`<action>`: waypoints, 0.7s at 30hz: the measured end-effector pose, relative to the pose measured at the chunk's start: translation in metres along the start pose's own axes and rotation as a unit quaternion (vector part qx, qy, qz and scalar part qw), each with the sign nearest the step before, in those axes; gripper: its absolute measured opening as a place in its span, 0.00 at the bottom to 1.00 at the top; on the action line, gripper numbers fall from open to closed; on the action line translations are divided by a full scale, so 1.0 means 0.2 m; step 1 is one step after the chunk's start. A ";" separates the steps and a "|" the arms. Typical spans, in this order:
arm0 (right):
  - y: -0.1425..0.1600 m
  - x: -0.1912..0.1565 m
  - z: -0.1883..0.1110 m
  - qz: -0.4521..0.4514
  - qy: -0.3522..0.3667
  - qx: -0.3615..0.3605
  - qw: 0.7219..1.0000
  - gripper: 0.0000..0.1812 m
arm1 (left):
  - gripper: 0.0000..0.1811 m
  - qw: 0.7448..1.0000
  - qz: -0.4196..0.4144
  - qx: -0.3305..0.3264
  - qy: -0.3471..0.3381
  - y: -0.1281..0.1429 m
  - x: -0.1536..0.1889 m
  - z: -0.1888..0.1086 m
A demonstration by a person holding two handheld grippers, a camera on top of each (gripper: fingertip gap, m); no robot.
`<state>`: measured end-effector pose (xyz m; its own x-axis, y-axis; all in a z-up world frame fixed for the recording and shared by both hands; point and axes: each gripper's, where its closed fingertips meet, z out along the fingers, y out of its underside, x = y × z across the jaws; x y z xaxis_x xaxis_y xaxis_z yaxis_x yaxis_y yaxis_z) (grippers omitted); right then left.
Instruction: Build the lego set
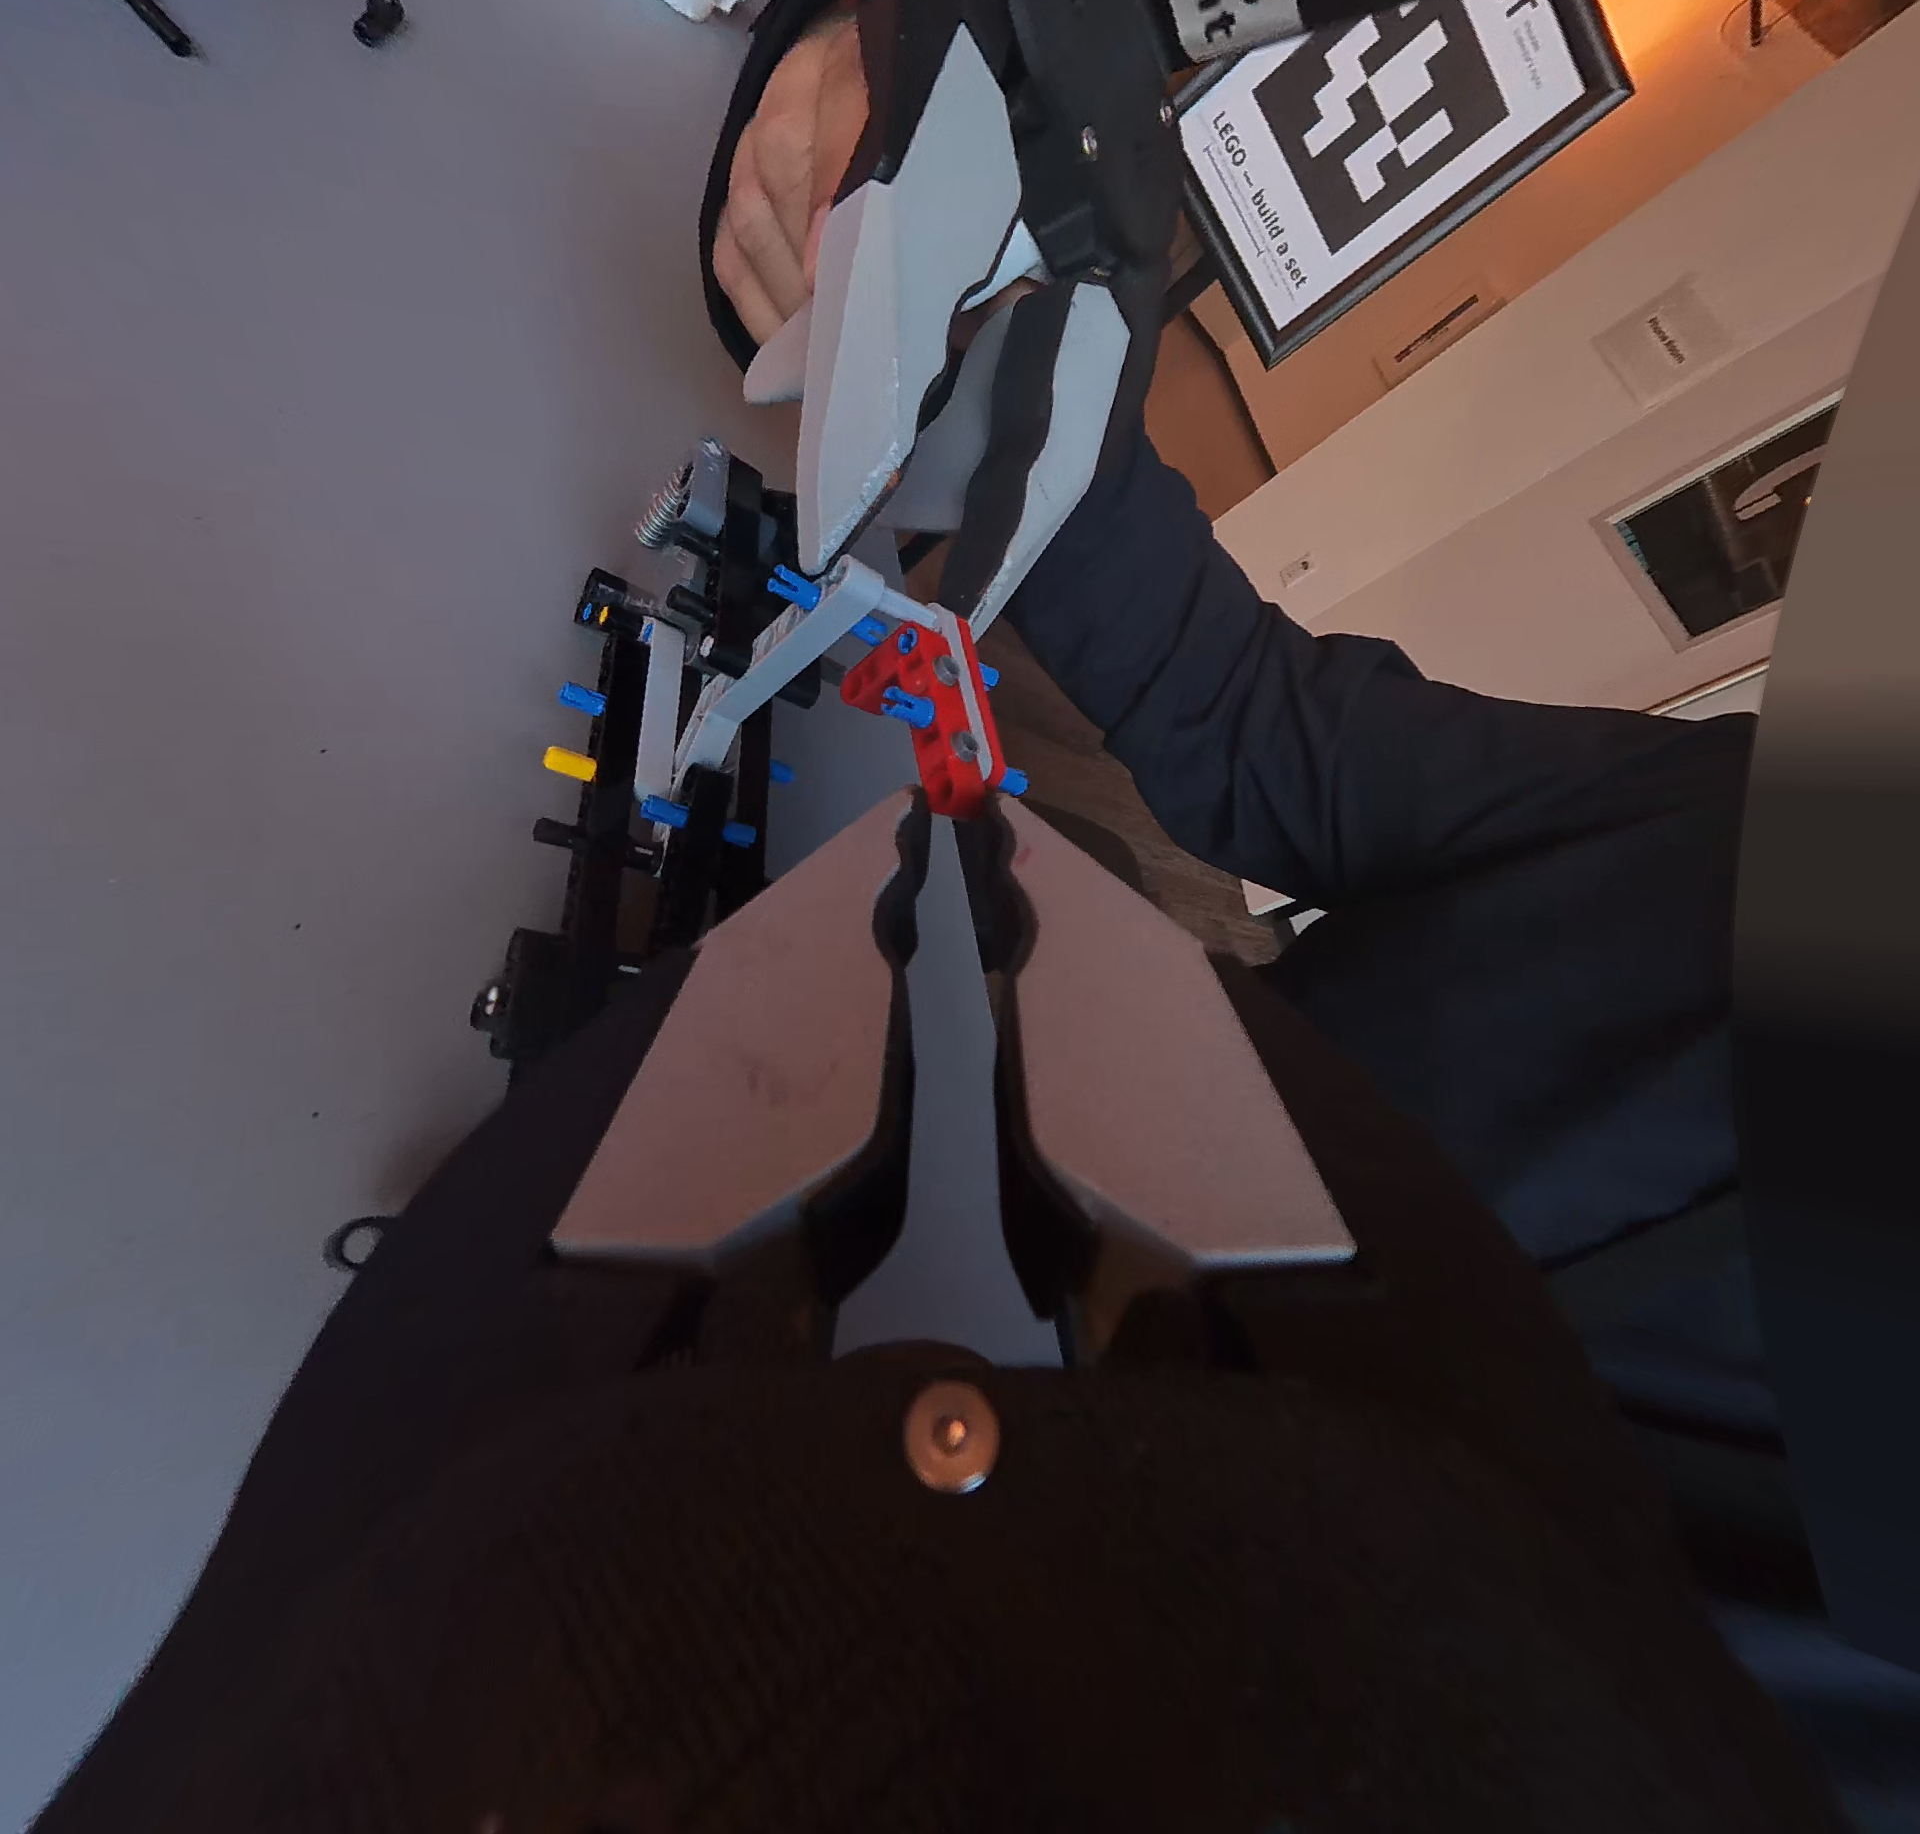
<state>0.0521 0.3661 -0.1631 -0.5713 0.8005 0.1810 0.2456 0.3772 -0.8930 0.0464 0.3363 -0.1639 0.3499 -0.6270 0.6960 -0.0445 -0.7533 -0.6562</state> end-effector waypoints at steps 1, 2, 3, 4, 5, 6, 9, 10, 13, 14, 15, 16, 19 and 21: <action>0.00 0.00 0.00 -0.004 0.003 0.000 1.000 0.14 | 0.03 1.000 -0.004 0.001 0.001 0.00 0.00 0.00; 0.00 0.01 0.00 -0.006 0.007 0.000 1.000 0.14 | 0.03 1.000 -0.008 0.002 0.005 0.00 0.00 0.00; 0.00 0.00 0.00 -0.007 0.008 0.003 1.000 0.14 | 0.03 1.000 -0.013 0.002 0.013 0.00 0.00 -0.01; 0.00 0.00 0.00 -0.012 0.009 0.006 1.000 0.14 | 0.04 1.000 -0.017 0.003 0.023 0.00 0.01 -0.01; 0.00 0.00 0.00 -0.020 0.014 0.006 1.000 0.14 | 0.03 0.999 -0.020 0.007 0.031 -0.01 0.02 -0.01; 0.00 0.00 0.00 -0.026 0.020 0.006 0.999 0.12 | 0.04 0.999 -0.023 0.006 0.035 -0.01 0.02 -0.01; 0.00 0.01 0.00 -0.026 0.026 0.002 0.999 0.11 | 0.03 0.999 -0.026 -0.003 0.033 0.00 0.01 -0.01; 0.00 0.01 0.00 -0.026 0.027 0.001 0.999 0.11 | 0.03 0.999 -0.028 -0.003 0.031 0.00 0.00 -0.01; 0.00 0.00 0.00 -0.023 0.027 -0.003 0.999 0.14 | 0.03 0.999 -0.027 0.003 0.022 -0.01 -0.02 -0.01; 0.01 0.00 0.00 -0.021 0.024 -0.004 0.999 0.17 | 0.03 0.999 -0.026 0.004 0.020 -0.01 -0.02 -0.01; 0.01 -0.01 0.00 -0.019 0.022 -0.004 1.000 0.20 | 0.03 0.999 -0.026 0.004 0.021 -0.02 -0.02 -0.01; 0.01 -0.01 0.00 -0.018 0.022 -0.004 1.000 0.20 | 0.03 0.999 -0.026 0.004 0.021 -0.02 -0.02 -0.01; 0.00 0.00 0.00 -0.012 0.025 0.001 1.000 0.19 | 0.03 0.999 -0.025 0.002 0.020 -0.02 -0.02 -0.01; -0.01 0.01 0.00 -0.007 0.024 0.007 1.000 0.18 | 0.03 1.000 -0.023 0.001 0.016 -0.02 -0.02 -0.01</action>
<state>0.0507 0.3665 -0.1618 -0.5361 0.8167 0.2137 0.2264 0.3830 -0.8956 0.0424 0.3407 -0.1638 0.3208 -0.5975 0.7349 -0.0267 -0.7813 -0.6236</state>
